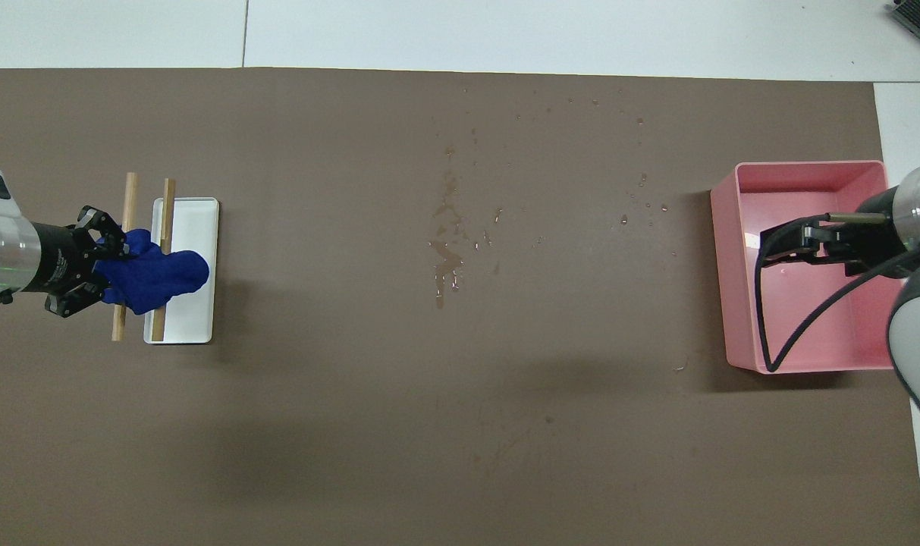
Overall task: Wipe water with towel using both arms
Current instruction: 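Lift the cloth with the left gripper while the right gripper approaches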
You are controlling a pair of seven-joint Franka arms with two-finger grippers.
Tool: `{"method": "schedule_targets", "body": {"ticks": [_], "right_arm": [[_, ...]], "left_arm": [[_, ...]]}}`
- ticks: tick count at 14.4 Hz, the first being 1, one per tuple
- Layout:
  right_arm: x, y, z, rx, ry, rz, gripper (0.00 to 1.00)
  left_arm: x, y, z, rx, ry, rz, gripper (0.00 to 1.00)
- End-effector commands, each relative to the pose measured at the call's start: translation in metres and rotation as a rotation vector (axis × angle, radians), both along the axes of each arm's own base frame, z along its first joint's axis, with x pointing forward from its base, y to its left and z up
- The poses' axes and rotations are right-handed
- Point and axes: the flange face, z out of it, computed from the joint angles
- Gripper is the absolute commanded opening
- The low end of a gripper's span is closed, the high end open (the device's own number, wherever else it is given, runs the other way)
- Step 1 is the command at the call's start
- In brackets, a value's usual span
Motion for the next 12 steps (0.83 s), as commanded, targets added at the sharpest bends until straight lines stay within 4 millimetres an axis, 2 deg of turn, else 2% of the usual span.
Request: {"method": "schedule_targets", "body": {"ticks": [1, 3, 7, 8, 9, 12], "right_arm": [[0.003, 0.006, 0.004, 0.054, -0.028, -0.057, 1.00], [0.003, 0.017, 0.006, 0.086, -0.026, -0.125, 1.00], [0.006, 0.058, 0.015, 0.192, -0.033, -0.298, 1.00], [0.014, 0.071, 0.017, 0.229, -0.028, -0.359, 1.00], [0.017, 0.080, 0.027, 0.261, -0.036, -0.410, 1.00], [0.020, 0.118, 0.027, 0.325, -0.002, -0.573, 1.00]], "left_arm": [[0.016, -0.017, 0.025, -0.093, 0.038, 0.078, 0.00], [0.013, -0.052, 0.035, -0.154, 0.054, 0.169, 0.00], [0.004, -0.154, 0.060, -0.199, 0.067, 0.288, 0.00], [0.002, -0.173, 0.068, -0.215, 0.065, 0.325, 0.00], [-0.002, -0.193, 0.078, -0.240, 0.068, 0.360, 0.00], [-0.012, -0.239, 0.106, -0.342, 0.054, 0.447, 0.00]]}}
